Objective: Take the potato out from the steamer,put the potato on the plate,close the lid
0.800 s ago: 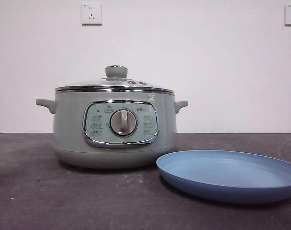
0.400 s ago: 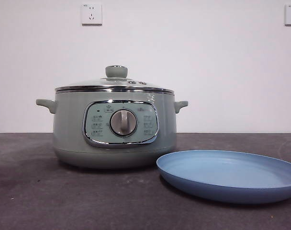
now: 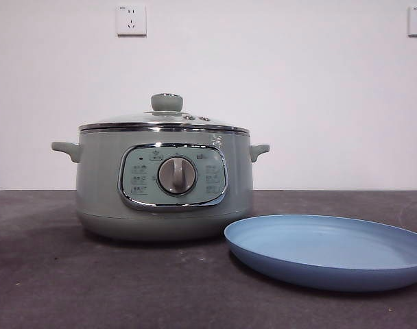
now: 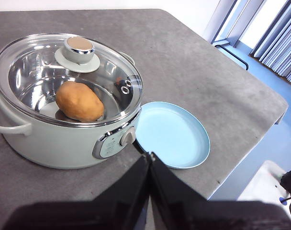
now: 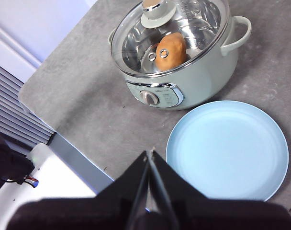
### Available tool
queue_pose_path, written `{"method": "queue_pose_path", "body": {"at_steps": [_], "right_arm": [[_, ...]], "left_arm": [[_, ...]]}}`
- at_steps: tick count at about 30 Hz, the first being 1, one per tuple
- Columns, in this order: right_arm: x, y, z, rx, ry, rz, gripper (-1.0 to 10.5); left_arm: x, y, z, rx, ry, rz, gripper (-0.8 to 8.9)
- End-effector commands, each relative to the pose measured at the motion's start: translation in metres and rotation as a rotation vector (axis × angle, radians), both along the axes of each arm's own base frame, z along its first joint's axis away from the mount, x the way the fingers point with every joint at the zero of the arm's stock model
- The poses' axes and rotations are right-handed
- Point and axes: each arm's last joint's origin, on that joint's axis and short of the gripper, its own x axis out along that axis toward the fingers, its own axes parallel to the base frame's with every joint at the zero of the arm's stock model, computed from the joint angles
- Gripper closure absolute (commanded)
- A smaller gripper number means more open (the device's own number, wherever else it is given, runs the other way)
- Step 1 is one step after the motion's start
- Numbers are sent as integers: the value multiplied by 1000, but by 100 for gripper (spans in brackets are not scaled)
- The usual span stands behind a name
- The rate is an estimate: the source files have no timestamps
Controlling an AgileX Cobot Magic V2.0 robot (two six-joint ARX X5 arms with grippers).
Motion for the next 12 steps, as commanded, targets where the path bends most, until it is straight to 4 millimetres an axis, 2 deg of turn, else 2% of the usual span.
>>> {"method": "queue_pose_path", "body": {"at_steps": [1,2,3,4,5,12], "right_arm": [[0,0,0,-7,-11,12,739],[0,0,0,-7,-11,12,617],[0,0,0,-7,-11,12,457],[0,0,0,-7,-11,12,359],[0,0,0,-7,-11,12,302],[0,0,0,-7,-10,12,286]], "left_arm": [[-1,0,1,8,-19,-13,632],[-1,0,1,8,-20,-12,495],[-1,0,1,8,-20,-12,307],[-1,0,1,8,-21,-12,209],[-1,0,1,8,-22,-12,164],[1,0,4,8,-52,-2,154]]}}
